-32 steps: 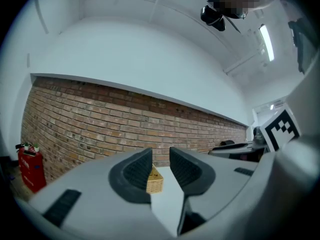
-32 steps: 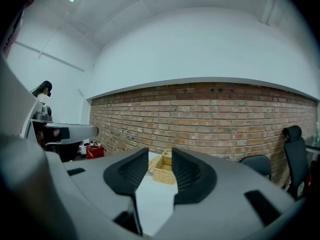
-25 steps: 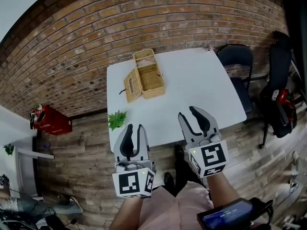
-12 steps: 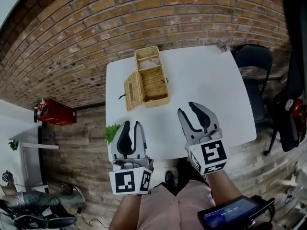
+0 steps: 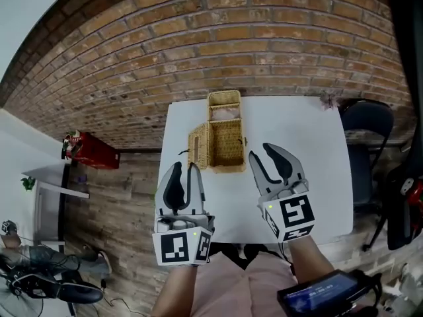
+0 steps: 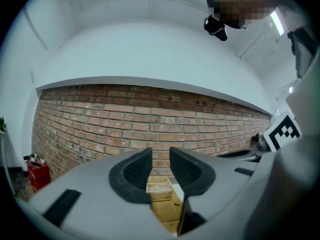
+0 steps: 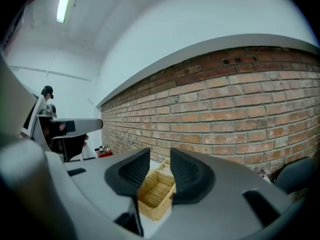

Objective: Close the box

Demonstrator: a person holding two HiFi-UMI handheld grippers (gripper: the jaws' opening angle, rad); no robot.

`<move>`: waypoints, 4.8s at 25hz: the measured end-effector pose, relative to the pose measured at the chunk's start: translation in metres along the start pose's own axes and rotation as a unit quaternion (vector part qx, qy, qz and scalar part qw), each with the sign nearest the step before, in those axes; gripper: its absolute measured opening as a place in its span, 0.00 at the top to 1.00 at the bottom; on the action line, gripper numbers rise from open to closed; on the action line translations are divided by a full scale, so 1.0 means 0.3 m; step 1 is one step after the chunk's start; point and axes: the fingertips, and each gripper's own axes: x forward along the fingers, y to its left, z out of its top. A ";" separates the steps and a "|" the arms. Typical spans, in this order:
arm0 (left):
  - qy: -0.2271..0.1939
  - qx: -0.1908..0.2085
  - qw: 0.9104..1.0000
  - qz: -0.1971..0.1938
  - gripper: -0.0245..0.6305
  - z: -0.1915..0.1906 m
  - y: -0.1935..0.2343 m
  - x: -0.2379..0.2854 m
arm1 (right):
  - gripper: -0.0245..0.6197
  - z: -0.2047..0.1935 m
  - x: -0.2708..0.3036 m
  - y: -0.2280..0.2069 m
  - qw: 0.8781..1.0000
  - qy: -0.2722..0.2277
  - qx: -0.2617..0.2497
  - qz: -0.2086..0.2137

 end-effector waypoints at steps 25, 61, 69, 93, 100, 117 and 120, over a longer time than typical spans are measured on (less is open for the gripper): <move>0.190 -0.258 0.946 0.041 0.76 -0.680 0.158 0.034 | 0.77 -0.313 0.277 0.053 0.990 0.138 -0.029 0.014; 0.090 -0.618 0.774 0.100 0.87 -0.751 0.340 0.036 | 0.78 -0.348 0.353 0.132 0.988 0.151 -0.007 0.035; 0.107 -0.498 0.858 0.068 0.88 -0.641 0.314 0.046 | 0.78 -0.289 0.336 0.163 0.990 0.127 0.030 0.058; 0.156 -0.210 0.964 -0.044 0.88 -0.500 0.099 0.102 | 0.64 -0.172 0.300 0.262 0.969 0.085 0.118 0.200; 0.164 -0.175 0.968 -0.074 0.85 -0.499 0.048 0.109 | 0.61 -0.154 0.286 0.303 0.956 0.083 0.143 0.240; 0.206 -0.084 0.960 -0.171 0.78 -0.526 -0.092 0.117 | 0.62 -0.215 0.291 0.222 0.950 0.096 0.208 0.212; 0.209 -0.104 0.956 -0.180 0.74 -0.530 -0.103 0.113 | 0.72 -0.250 0.293 0.183 0.954 0.105 0.215 0.183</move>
